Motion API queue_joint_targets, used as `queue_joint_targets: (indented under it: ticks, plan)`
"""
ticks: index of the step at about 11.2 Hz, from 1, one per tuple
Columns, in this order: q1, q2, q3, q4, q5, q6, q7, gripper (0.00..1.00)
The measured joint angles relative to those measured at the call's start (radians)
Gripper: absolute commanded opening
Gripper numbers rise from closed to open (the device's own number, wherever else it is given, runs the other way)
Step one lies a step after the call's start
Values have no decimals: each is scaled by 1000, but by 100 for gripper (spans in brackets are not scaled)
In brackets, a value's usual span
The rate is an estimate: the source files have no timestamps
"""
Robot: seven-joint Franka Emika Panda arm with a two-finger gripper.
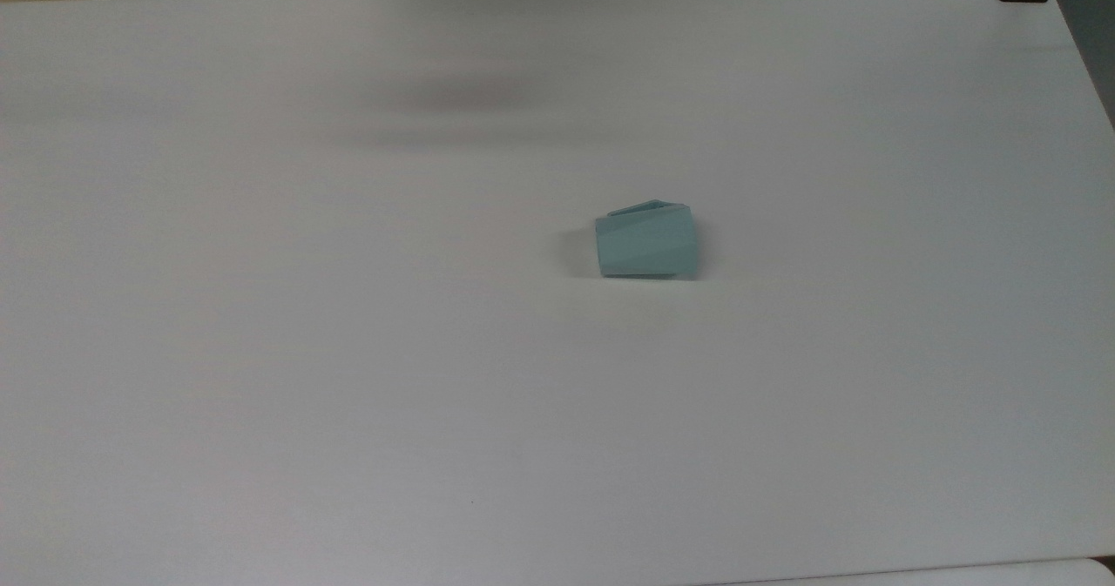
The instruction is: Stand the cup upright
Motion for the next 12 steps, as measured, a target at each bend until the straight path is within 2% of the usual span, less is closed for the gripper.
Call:
queue_joint_targets:
  ticks: [5,12]
  plan:
    - [-7,-4,-36,2,27,74,2,100]
    - [4,-4,-22,-9,27,59,6,100]
